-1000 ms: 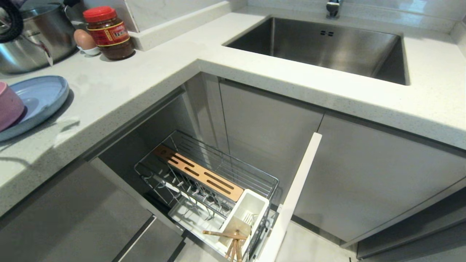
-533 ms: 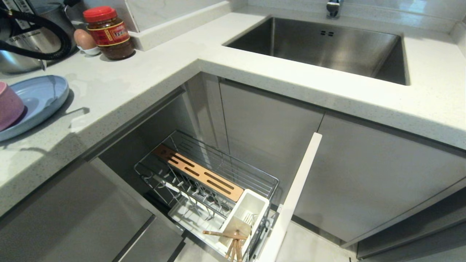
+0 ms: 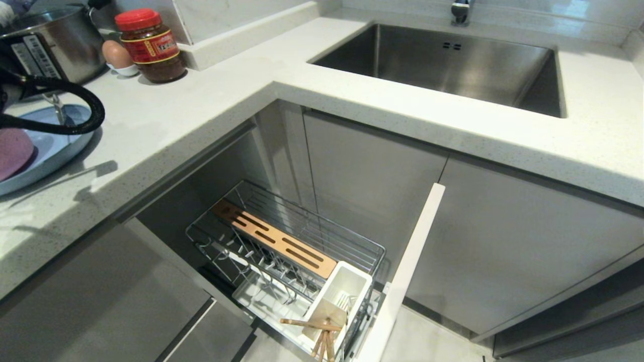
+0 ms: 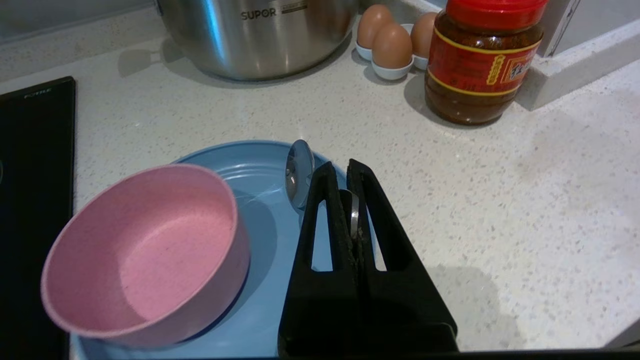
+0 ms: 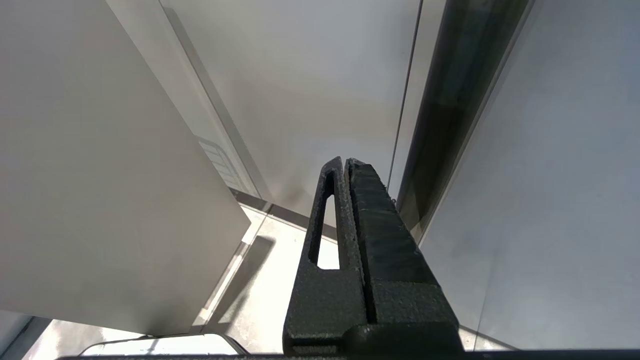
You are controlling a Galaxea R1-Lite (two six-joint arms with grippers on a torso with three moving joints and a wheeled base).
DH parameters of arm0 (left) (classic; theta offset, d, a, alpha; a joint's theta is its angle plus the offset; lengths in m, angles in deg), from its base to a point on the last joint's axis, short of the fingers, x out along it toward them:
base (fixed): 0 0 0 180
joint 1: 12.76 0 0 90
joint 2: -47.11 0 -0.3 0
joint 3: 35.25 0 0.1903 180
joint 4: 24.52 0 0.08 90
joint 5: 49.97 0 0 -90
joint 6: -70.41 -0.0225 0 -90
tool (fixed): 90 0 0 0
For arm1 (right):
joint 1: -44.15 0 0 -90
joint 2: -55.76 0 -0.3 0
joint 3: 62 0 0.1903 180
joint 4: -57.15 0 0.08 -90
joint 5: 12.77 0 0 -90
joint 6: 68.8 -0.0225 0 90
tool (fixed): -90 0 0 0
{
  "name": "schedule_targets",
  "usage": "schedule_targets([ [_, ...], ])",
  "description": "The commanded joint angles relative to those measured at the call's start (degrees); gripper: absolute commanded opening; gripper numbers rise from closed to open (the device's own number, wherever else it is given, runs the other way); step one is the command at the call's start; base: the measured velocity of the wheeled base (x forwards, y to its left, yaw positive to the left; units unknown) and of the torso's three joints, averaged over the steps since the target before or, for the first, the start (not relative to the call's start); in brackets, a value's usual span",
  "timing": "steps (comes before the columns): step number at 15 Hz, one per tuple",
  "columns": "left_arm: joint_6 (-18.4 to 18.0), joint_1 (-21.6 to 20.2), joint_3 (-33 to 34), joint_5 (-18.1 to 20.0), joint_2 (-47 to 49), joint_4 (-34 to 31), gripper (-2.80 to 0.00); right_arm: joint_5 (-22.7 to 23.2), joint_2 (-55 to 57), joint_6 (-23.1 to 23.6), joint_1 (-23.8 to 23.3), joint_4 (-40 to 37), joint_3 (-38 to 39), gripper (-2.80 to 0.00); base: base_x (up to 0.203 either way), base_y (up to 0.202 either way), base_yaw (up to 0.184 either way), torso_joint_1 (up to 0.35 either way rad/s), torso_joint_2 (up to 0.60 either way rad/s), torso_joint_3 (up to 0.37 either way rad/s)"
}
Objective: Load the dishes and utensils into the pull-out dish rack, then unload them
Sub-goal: Take the spoon out of the cupboard
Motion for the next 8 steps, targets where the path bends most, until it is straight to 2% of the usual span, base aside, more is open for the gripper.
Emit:
schedule_targets([
  [1,-0.35,0.02,4.34,0.29,-4.56,4.26,-2.8,-0.01,-0.24,-0.03,0.0,0.03,0.0,-2.8,0.0,0.0,0.0,0.0,0.0,0.0],
  [6,-0.93,-0.02,12.85,3.57,-8.9,10.38,-2.8,-0.01,-0.24,-0.03,0.0,0.03,0.0,-2.8,0.0,0.0,0.0,0.0,0.0,0.0],
  [8,-2.05,-0.41,16.05,7.72,-10.39,14.91,-2.8,-0.01,-0.24,-0.03,0.0,0.03,0.0,-2.8,0.0,0.0,0.0,0.0,0.0,0.0],
])
